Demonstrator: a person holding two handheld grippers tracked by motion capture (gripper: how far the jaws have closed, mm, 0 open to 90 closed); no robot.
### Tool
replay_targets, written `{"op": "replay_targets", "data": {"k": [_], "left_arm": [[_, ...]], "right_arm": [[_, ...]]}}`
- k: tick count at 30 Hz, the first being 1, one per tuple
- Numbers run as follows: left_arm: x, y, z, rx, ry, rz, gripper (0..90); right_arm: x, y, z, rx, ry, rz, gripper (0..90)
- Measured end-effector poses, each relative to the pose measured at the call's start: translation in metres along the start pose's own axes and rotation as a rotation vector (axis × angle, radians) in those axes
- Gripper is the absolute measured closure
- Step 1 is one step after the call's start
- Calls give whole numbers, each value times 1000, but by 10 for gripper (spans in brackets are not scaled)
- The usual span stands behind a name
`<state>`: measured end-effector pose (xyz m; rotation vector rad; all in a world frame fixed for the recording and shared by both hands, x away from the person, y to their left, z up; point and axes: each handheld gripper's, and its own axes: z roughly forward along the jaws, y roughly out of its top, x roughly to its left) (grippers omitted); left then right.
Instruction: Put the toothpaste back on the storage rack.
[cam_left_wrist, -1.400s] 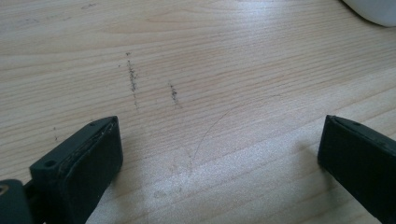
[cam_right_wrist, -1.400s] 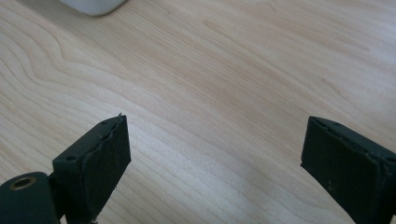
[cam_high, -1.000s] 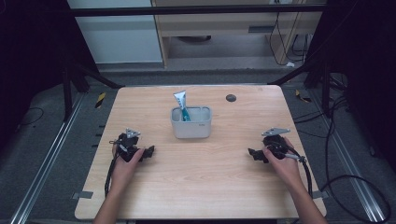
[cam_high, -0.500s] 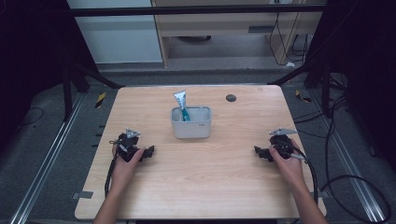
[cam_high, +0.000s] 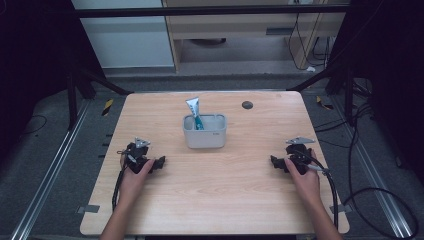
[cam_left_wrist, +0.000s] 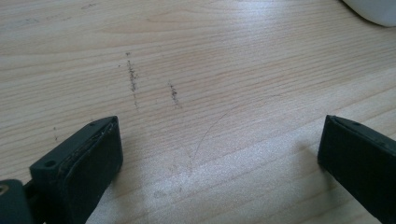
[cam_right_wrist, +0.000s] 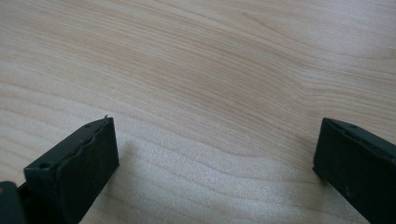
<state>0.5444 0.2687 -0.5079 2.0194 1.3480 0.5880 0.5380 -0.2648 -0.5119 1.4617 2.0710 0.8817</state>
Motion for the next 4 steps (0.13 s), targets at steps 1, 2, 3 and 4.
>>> {"op": "replay_targets", "data": {"k": [1,2,3,4], "left_arm": [[0,0,0,0,0,-1,0],[0,0,0,-1,0,-1,0],[0,0,0,-1,0,-1,0],[0,0,0,-1,0,-1,0]], "right_arm": [[1,0,0,1,-8,4,3],[1,0,0,0,-9,5,3],[1,0,0,0,-11,7,3],[2,0,0,1,-15,14,3]]}}
